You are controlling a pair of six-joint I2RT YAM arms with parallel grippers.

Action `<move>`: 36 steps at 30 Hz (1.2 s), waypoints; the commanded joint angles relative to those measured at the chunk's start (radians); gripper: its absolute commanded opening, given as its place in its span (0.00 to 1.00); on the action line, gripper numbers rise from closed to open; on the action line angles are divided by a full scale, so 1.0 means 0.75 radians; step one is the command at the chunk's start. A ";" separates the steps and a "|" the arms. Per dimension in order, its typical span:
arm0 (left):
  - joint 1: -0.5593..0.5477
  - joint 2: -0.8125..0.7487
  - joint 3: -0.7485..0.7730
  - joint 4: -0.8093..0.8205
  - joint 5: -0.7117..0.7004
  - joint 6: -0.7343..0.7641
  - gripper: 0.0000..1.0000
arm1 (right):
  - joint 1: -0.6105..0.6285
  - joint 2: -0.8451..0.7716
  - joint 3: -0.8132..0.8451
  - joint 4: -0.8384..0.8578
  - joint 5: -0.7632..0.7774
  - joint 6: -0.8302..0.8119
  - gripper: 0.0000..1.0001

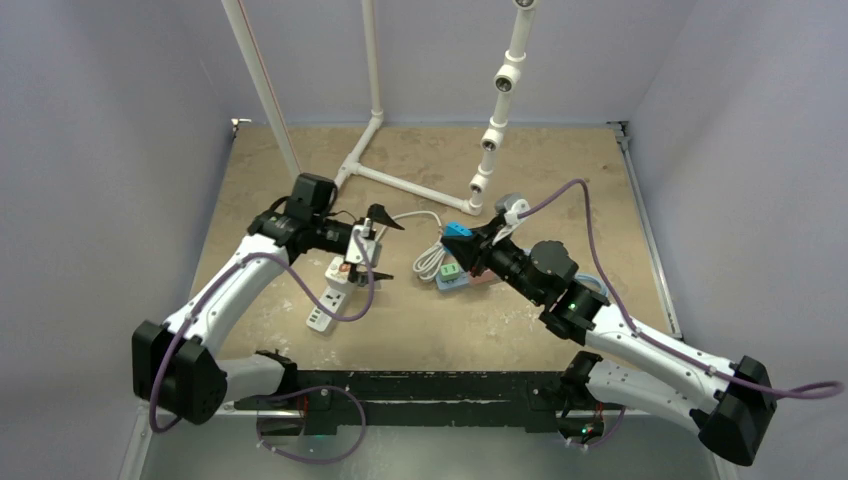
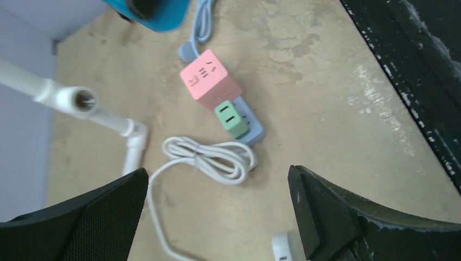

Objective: Insert the plug
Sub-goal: Move the socket to the center of the board.

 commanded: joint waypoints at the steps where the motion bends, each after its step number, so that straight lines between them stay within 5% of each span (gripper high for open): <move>1: -0.158 0.156 0.009 0.184 -0.079 -0.277 0.99 | -0.058 -0.157 -0.042 -0.160 0.327 0.011 0.00; 7: -0.345 0.462 0.108 0.355 -0.217 -0.397 0.99 | -0.070 -0.088 0.062 -0.659 0.826 0.410 0.00; 13: -0.442 0.704 0.224 0.520 -0.297 -0.515 0.99 | -0.075 0.055 0.163 -0.974 1.030 0.697 0.00; 21: -0.516 0.832 0.256 0.624 -0.357 -0.597 0.96 | -0.151 0.137 0.098 -0.877 0.976 0.700 0.00; 29: -0.531 0.936 0.336 0.449 -0.386 -0.478 0.73 | -0.253 0.232 0.031 -0.691 0.910 0.603 0.00; 31: -0.528 0.944 0.368 0.310 -0.421 -0.355 0.79 | -0.266 0.250 0.025 -0.639 0.887 0.563 0.00; 33: -0.512 0.920 0.375 0.206 -0.452 -0.280 0.98 | -0.276 0.269 0.025 -0.607 0.872 0.529 0.00; 36: -0.466 0.848 0.351 0.058 -0.440 -0.140 0.99 | -0.281 0.298 0.022 -0.559 0.858 0.486 0.00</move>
